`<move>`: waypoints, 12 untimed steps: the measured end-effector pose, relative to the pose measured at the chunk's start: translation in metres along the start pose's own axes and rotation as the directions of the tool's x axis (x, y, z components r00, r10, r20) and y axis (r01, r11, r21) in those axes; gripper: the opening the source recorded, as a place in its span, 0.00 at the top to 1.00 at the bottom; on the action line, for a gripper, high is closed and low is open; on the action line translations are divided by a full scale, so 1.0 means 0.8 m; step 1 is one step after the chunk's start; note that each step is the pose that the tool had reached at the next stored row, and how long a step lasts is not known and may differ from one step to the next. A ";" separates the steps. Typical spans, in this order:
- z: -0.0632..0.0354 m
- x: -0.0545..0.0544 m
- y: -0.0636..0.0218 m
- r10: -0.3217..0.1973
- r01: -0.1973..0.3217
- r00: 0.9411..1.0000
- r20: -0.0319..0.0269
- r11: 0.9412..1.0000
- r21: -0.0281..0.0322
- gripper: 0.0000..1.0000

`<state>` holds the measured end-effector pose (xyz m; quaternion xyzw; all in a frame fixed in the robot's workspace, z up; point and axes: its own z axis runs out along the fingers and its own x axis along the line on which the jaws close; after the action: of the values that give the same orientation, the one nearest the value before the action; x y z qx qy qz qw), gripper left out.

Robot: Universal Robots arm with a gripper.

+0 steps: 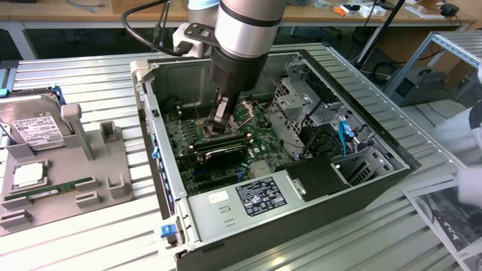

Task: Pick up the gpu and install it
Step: 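Press down on the gpu until it lock into place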

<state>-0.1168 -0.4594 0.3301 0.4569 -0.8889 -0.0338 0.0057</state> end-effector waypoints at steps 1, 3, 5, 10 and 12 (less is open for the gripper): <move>0.000 0.000 0.000 0.000 0.000 1.000 0.000 1.000 0.000 0.89; 0.000 0.000 0.000 0.000 0.000 1.000 0.000 1.000 0.000 0.89; 0.000 0.000 0.000 0.000 0.000 1.000 0.000 1.000 0.000 0.89; 0.000 0.000 0.000 0.013 -0.013 1.000 0.001 1.000 0.000 0.89; 0.000 0.000 0.000 0.026 -0.026 1.000 0.002 1.000 0.001 0.89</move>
<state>-0.1168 -0.4594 0.3301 0.4452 -0.8948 -0.0339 0.0051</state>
